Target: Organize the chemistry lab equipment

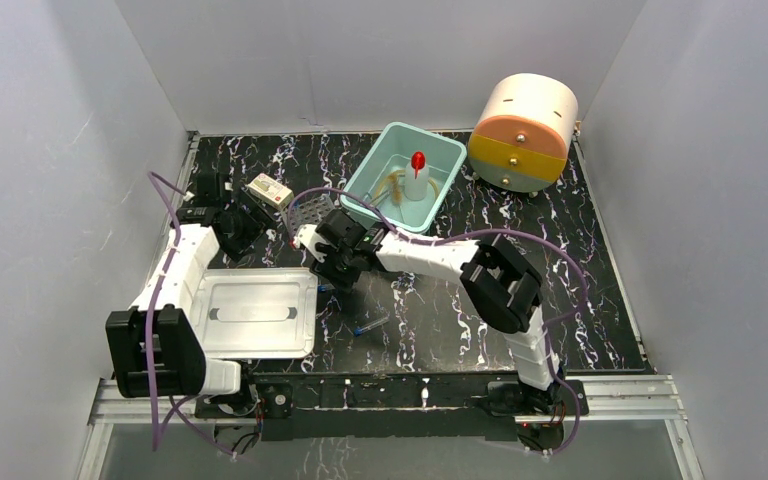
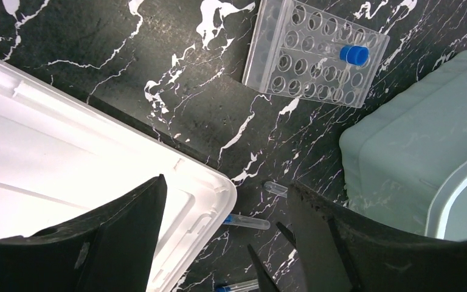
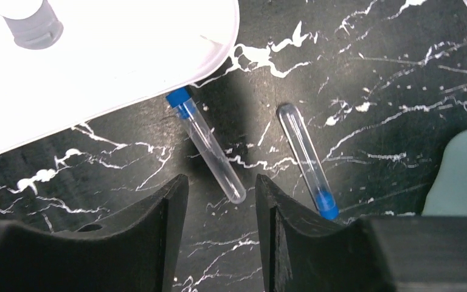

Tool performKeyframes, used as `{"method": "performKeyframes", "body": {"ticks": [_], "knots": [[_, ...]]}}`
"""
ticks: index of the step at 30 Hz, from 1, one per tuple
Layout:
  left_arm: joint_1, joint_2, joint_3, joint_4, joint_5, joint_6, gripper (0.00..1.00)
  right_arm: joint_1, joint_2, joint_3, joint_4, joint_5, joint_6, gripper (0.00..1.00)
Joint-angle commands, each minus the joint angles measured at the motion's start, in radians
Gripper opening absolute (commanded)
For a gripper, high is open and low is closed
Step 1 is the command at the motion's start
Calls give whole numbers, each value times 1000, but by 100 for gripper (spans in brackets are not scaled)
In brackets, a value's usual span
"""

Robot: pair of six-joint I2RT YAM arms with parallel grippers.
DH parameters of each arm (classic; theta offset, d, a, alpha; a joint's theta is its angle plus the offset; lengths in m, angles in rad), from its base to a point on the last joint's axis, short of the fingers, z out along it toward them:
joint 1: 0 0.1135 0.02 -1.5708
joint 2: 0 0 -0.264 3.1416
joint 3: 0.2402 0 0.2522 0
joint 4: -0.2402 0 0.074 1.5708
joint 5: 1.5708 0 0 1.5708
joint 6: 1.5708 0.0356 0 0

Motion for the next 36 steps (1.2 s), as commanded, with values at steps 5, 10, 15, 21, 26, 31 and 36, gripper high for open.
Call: {"method": "performKeyframes", "body": {"ticks": [5, 10, 15, 21, 26, 31, 36], "knots": [[74, 42, 2, 9, 144, -13, 72, 8, 60, 86, -25, -38, -75, 47], [112, 49, -23, 37, 213, -29, 72, 14, 67, 60, -18, 5, -94, 39], [115, 50, -34, 46, 225, -24, 72, 18, 76, 40, -11, 24, -106, 36], [115, 52, -42, 50, 234, -16, 72, 27, 99, 44, -40, 35, -136, 39], [115, 47, -50, 53, 240, -18, 72, 27, 109, 52, -54, 26, -133, 39], [115, 53, -49, 66, 277, -19, 72, 27, 109, 54, -57, 35, -107, 25], [115, 100, -51, 78, 411, -6, 72, 27, 62, -3, -16, 68, -88, 20]]}}
